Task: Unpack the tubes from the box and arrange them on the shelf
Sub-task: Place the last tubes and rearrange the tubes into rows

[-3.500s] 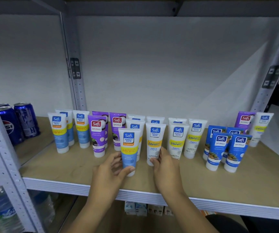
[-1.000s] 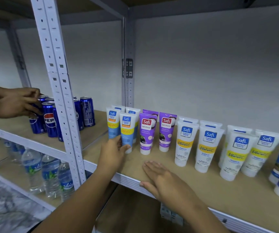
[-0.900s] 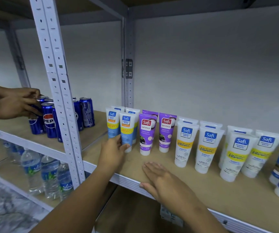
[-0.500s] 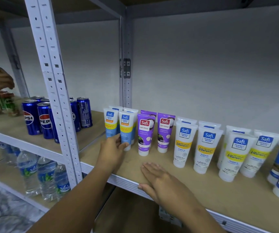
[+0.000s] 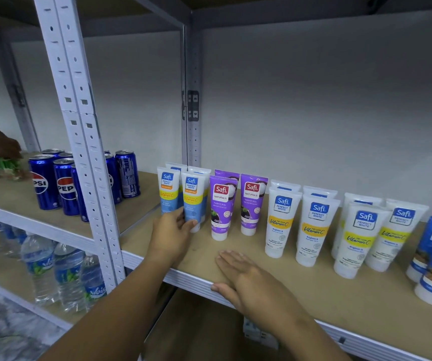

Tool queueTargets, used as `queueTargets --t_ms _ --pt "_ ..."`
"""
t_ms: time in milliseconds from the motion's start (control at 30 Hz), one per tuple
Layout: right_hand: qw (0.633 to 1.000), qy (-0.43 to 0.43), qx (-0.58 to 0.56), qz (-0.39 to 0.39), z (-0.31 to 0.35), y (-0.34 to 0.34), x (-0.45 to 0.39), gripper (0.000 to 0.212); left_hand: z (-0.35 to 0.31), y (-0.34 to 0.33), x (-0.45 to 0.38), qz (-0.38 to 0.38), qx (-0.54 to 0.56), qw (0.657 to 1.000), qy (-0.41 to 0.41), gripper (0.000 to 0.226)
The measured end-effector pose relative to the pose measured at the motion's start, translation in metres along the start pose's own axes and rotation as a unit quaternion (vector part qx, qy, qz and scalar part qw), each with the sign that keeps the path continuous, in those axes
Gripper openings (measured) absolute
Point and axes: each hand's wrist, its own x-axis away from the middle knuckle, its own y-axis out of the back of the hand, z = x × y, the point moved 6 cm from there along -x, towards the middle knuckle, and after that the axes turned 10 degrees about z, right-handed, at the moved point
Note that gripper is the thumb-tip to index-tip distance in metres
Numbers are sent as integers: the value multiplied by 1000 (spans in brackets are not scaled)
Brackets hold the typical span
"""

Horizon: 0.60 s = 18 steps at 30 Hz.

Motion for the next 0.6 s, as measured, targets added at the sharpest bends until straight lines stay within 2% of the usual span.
queueTargets --t_ms 100,167,200,267,333,433,600 --pt "1000 -5 2 1 2 5 2 75 -2 0 3 -2 -1 1000 1 32" --pt "999 24 -34 -14 6 10 4 81 -3 3 9 -17 -14 1000 12 35" --pt "998 20 -66 3 5 11 5 82 -3 5 13 -28 -32 999 20 36" --pt "995 26 -96 13 4 15 7 73 -2 10 21 -42 -65 996 37 35" --pt "994 10 -108 -12 -3 27 14 52 -10 12 29 -43 -80 995 38 34" --pt "993 -37 -108 -33 -22 51 26 38 -52 10 38 -16 -116 993 -31 29" --pt "987 -100 -112 -62 -67 129 64 19 -165 -11 32 19 -139 975 -173 13"
